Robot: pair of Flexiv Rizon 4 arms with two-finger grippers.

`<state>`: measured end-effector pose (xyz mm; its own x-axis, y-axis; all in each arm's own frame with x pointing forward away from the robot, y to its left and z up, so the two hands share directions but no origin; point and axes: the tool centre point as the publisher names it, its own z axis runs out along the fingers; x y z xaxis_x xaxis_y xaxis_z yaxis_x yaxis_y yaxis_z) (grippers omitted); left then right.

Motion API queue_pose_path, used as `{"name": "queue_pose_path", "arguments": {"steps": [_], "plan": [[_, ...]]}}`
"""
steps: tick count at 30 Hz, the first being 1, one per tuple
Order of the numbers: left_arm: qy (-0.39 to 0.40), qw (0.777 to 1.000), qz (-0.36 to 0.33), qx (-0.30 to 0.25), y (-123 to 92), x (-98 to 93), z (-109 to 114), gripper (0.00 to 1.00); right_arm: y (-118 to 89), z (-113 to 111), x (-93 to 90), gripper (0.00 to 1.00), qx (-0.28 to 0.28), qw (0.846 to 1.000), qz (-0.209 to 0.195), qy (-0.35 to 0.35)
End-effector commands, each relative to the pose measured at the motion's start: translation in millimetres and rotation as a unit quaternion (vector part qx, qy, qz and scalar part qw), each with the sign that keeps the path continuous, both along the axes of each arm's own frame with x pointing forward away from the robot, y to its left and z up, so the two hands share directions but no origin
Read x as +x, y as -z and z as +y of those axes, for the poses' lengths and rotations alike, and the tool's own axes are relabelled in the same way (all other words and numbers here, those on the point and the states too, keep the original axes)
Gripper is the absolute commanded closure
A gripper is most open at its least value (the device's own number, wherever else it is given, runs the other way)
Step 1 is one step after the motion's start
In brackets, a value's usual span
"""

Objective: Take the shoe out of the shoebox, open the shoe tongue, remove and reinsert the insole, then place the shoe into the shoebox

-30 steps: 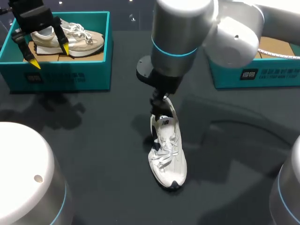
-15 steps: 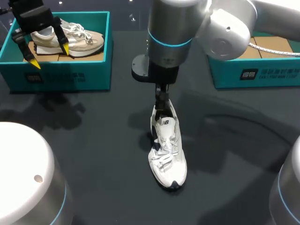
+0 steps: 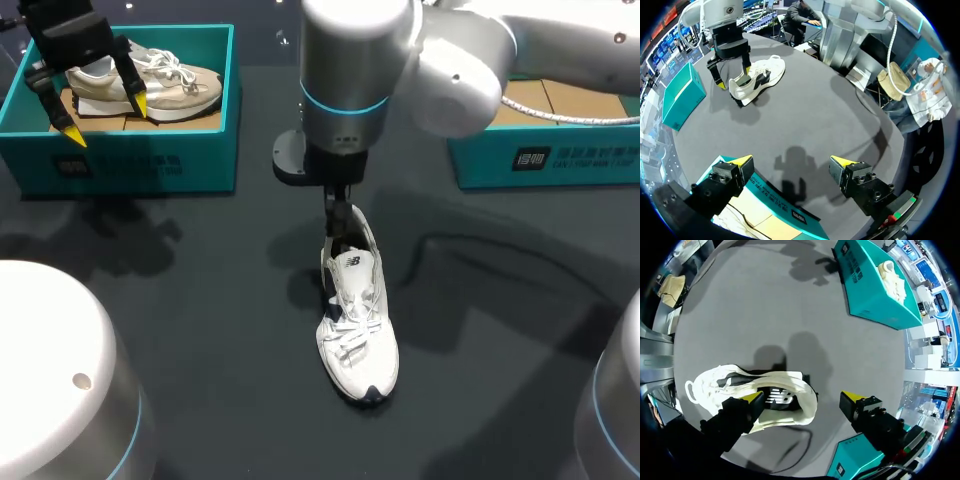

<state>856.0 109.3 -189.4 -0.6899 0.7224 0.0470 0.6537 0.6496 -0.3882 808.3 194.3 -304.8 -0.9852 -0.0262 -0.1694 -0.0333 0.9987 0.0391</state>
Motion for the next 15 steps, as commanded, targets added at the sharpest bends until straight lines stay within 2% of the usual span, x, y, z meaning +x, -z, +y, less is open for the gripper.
{"name": "queue_pose_path", "arguments": {"steps": [1, 5, 15], "plan": [[0.0, 1.0, -0.001, 0.001, 0, -0.3, 1, 0.0, 12, -2, 5.4, 0.0, 0.004, 1.0, 0.001, -0.004], [0.0, 1.0, -0.001, 0.001, 0, -0.3, 1, 0.0, 21, -8, 11.3, 0.0, 0.003, 1.0, 0.003, -0.002], [0.0, 1.0, -0.001, 0.001, 0, -0.3, 1, 0.0, 45, -12, 24.1, 0.19, 0.005, 1.0, 0.017, -0.003]]}}
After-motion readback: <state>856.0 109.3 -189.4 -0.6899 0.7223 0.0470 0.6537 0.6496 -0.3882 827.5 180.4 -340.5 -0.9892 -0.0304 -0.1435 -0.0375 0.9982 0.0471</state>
